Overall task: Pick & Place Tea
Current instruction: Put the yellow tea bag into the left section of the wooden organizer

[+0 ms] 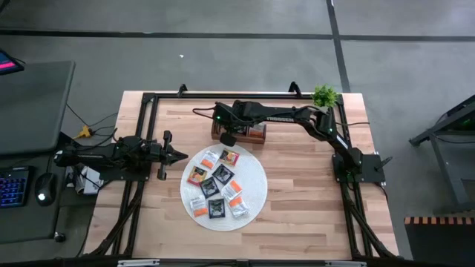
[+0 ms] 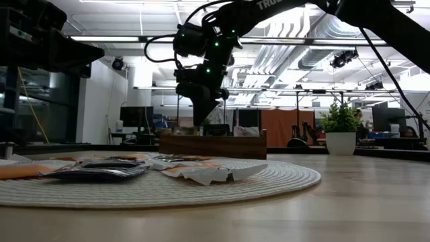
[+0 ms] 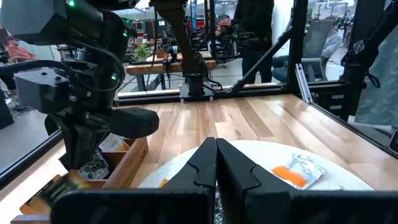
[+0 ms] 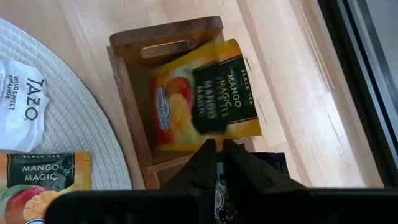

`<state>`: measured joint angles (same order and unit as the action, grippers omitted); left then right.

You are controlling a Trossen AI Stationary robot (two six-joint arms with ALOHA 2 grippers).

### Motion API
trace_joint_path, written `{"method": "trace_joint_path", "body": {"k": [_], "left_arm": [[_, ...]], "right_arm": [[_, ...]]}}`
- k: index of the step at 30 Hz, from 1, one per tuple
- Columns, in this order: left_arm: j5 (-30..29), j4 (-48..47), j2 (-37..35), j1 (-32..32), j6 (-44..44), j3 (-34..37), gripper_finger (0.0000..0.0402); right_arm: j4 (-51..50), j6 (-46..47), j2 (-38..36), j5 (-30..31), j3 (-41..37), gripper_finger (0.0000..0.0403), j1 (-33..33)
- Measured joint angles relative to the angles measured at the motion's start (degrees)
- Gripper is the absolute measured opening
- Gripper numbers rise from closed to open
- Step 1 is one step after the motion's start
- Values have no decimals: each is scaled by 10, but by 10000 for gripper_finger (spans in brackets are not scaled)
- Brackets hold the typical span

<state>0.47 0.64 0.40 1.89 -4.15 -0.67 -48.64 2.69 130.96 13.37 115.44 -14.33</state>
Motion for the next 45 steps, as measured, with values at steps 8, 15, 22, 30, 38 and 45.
{"method": "trace_joint_path", "body": {"k": [8,15,22,30,38,45], "left_arm": [[0,0,0,0,0,0,0],[0,0,0,0,0,0,0],[0,0,0,0,0,0,0],[0,0,0,0,0,0,0],[0,0,0,0,0,0,0],[0,0,0,0,0,0,0]], "right_arm": [[0,-1,0,0,0,111,0],[-7,4,-29,8,0,162,1],[-102,75,-79,-16,0,182,36],[-226,186,-130,-86,0,179,104],[-321,231,-193,-64,-38,179,178],[-120,371,-357,-98,-318,179,278]]}}
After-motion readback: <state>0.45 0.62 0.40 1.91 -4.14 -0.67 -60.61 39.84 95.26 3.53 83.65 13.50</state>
